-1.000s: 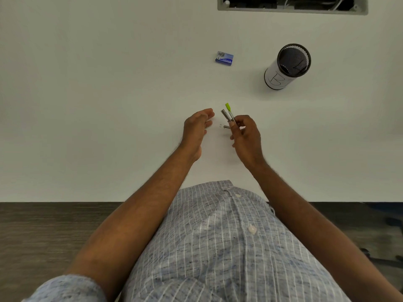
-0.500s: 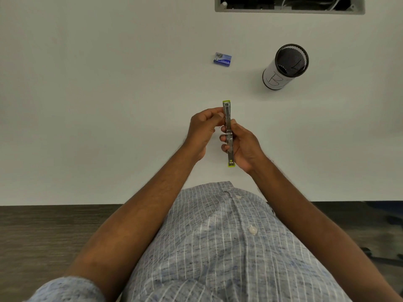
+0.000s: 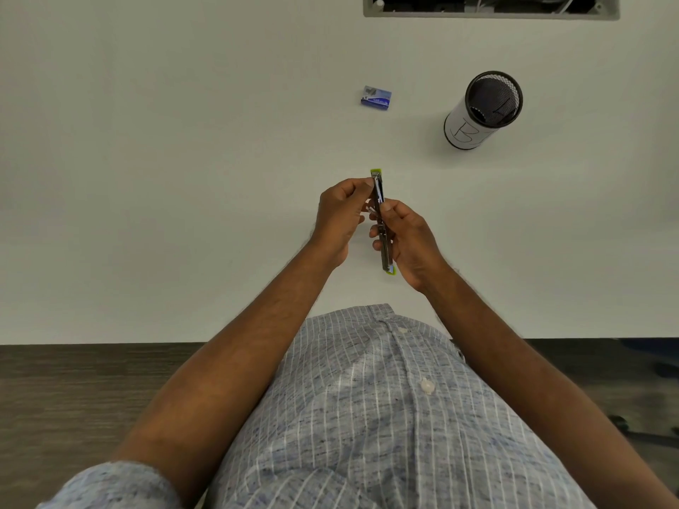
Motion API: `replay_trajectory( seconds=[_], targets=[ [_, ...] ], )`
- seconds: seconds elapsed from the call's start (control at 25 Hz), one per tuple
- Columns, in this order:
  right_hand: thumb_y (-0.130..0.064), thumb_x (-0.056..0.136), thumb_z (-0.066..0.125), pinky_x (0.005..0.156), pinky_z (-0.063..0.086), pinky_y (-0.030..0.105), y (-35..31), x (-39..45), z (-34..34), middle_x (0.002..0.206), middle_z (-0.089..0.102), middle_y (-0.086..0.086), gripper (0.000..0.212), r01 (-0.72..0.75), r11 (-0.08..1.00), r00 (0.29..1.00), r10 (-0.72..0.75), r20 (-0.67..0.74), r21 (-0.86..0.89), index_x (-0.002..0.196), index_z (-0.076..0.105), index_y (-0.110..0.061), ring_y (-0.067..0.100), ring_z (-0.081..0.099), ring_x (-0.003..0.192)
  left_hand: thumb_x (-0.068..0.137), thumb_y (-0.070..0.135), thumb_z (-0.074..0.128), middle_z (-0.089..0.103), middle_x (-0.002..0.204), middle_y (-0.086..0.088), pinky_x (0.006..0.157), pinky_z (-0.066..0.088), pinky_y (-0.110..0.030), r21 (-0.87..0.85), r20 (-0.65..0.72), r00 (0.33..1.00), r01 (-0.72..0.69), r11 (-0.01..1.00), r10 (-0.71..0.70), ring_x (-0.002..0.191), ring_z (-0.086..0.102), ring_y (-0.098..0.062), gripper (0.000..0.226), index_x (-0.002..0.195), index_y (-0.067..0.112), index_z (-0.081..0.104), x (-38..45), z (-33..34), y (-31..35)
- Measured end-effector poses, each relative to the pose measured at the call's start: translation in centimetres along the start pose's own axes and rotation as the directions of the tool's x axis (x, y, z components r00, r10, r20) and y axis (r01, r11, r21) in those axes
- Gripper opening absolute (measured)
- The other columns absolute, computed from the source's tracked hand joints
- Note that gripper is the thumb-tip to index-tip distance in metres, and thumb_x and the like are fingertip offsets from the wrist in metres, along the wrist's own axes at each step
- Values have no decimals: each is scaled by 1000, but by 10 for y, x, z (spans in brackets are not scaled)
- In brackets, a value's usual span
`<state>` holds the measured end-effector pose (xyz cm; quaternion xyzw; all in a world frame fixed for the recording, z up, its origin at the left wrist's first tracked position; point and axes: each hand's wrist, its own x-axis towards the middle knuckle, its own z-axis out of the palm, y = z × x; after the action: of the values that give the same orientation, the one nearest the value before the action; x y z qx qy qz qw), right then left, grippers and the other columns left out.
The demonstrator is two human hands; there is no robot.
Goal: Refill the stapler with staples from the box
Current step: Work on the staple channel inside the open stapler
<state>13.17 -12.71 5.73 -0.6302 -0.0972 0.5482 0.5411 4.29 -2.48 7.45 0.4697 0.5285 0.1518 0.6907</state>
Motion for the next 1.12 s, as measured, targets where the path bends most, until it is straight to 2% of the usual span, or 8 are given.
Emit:
replay_trajectory(
  seconds=[0.2, 0.28, 0.48, 0.6, 0.68, 0.88, 1.12],
  targets=[
    [-31, 109, 48, 70, 53, 31, 0, 1, -1, 104, 69, 2, 34, 5, 999, 1000, -4, 16, -47, 130, 64, -12, 16, 63, 82, 97, 33, 64, 76, 83, 10, 72, 52, -26, 25, 29, 999, 40, 999, -40, 77, 69, -1, 15, 88, 27, 74, 1, -3, 6],
    [-32, 109, 48, 71, 53, 31, 0, 1, -2, 104, 70, 1, 34, -6, 999, 1000, 7, 26, -34, 130, 65, -12, 16, 63, 82, 97, 29, 63, 75, 85, 7, 73, 52, -27, 22, 33, 998, 52, 998, -53, 79, 69, -4, 13, 90, 24, 74, 2, -4, 7],
    [-28, 109, 48, 71, 52, 32, 0, 2, -1, 104, 70, 3, 33, -44, 995, 998, 40, 39, 89, 130, 65, -10, 17, 62, 82, 95, 17, 61, 72, 81, 6, 79, 58, -31, -5, 59, 998, 26, 1000, -26, 81, 67, -9, 13, 96, 22, 73, 0, -3, 10],
    [-27, 109, 47, 69, 53, 32, -2, 2, -1, 105, 70, 4, 33, -41, 993, 999, 37, 37, 113, 130, 64, -9, 17, 61, 81, 97, 25, 62, 74, 81, 9, 86, 60, -36, -39, 55, 998, 16, 999, -14, 83, 69, -9, 12, 93, 25, 73, -2, -3, 13],
    [-28, 109, 48, 69, 52, 31, -5, 1, -2, 106, 70, 4, 33, -28, 993, 998, 22, 52, 116, 131, 64, -9, 17, 61, 81, 98, 28, 62, 75, 87, 7, 90, 59, -38, -61, 76, 997, -3, 998, 7, 86, 71, -10, 13, 97, 24, 74, -3, -5, 14],
    [-29, 108, 50, 76, 54, 32, -12, 0, -6, 107, 71, 0, 35, 32, 999, 997, -31, 70, -12, 135, 62, -11, 16, 63, 85, 101, 27, 58, 75, 98, -2, 88, 58, -36, 13, 78, 990, -120, 993, 119, 93, 70, -17, 18, 106, 17, 72, -7, -7, 14],
    [-26, 109, 45, 83, 54, 34, -19, -2, -6, 106, 71, 1, 27, 21, 996, 995, -29, 91, 87, 123, 66, -15, 17, 66, 88, 97, 14, 61, 73, 94, 4, 87, 56, -27, 96, 66, 951, -308, 946, 303, 90, 68, -15, 11, 102, 18, 70, -10, -4, 22]
  ],
)
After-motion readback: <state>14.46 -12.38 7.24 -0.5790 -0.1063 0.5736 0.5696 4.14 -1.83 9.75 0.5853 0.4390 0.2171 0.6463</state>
